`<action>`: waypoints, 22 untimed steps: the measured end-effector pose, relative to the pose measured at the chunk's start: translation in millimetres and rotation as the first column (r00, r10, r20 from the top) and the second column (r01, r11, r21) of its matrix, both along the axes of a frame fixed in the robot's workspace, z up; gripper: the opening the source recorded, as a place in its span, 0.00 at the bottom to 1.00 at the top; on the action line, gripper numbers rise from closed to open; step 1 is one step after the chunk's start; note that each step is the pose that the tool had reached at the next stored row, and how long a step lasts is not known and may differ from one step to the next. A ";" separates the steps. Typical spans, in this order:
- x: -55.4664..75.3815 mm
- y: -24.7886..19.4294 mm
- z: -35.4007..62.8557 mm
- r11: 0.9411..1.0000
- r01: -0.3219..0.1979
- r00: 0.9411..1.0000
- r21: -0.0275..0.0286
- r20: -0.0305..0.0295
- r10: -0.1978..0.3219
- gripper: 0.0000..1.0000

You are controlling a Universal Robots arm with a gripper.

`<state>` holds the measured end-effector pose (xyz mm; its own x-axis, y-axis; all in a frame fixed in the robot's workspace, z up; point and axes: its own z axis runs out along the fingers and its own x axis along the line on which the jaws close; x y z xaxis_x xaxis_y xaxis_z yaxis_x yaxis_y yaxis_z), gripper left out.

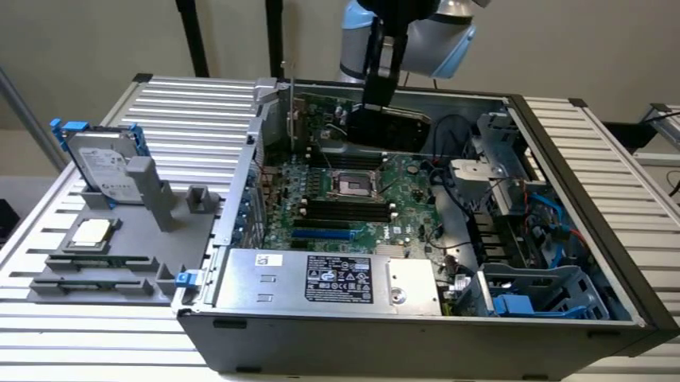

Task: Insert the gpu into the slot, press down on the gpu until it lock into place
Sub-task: 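Insert the gpu into the slot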

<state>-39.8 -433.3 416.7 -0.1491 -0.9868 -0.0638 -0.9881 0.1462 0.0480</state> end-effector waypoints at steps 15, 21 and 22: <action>-7.8 -20.9 -25.0 0.994 -0.113 0.994 0.009 -0.001 0.113 0.26; -19.3 -25.0 -36.0 0.994 -0.112 0.994 0.009 -0.001 0.112 0.26; -20.9 -25.8 -37.8 0.994 -0.112 0.994 0.009 -0.001 0.112 0.26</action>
<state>-60.7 -459.1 378.9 -0.0382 -0.9966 -0.0727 -0.9981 0.0346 0.0501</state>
